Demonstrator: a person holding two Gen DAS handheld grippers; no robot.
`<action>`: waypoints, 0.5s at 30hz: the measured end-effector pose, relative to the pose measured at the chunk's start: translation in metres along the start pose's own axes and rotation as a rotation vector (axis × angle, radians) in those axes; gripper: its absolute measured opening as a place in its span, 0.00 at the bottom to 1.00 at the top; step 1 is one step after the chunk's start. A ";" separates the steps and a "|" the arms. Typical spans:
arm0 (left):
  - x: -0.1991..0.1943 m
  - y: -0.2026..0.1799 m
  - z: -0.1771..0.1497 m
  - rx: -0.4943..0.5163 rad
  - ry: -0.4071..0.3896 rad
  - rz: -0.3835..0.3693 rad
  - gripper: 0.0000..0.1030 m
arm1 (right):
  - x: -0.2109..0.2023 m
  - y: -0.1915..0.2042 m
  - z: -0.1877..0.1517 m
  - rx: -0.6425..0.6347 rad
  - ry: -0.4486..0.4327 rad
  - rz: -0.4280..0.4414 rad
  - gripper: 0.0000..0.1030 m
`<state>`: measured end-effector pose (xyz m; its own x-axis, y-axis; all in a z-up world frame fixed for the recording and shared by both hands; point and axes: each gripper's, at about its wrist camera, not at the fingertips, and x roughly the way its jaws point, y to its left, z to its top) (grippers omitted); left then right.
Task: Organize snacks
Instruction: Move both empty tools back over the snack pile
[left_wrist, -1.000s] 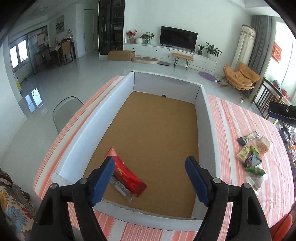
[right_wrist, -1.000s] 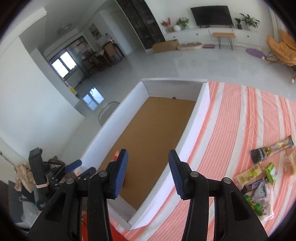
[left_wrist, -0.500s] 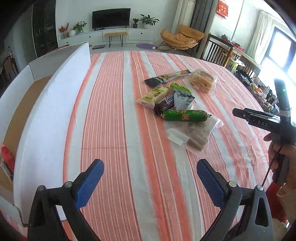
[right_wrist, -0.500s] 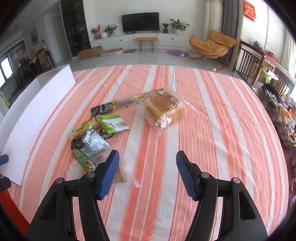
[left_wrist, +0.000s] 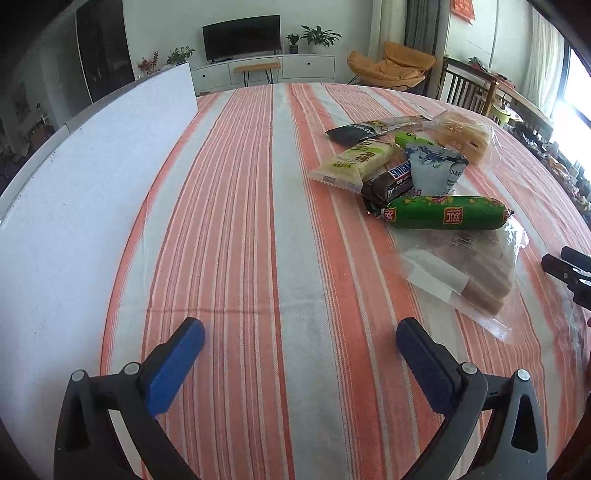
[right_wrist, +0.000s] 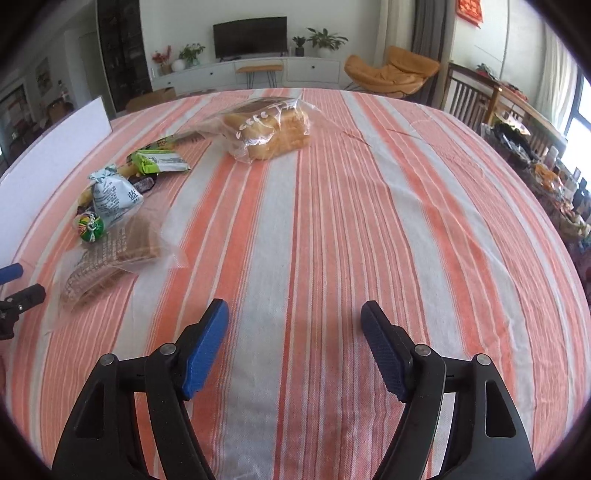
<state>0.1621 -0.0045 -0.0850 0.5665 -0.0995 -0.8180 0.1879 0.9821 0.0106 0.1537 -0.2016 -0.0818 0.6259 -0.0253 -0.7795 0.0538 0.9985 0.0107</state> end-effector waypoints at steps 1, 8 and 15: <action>0.001 0.001 0.000 -0.007 -0.005 0.005 1.00 | 0.000 0.000 0.000 0.000 0.003 0.000 0.81; 0.001 0.001 0.003 -0.006 -0.004 0.009 1.00 | 0.003 -0.001 -0.003 0.002 0.005 -0.007 0.84; -0.001 0.015 -0.001 -0.032 -0.008 0.022 1.00 | 0.003 -0.001 -0.002 0.002 0.005 -0.009 0.85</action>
<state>0.1639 0.0099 -0.0847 0.5767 -0.0788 -0.8131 0.1493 0.9887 0.0101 0.1533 -0.2027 -0.0854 0.6212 -0.0339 -0.7829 0.0608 0.9981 0.0050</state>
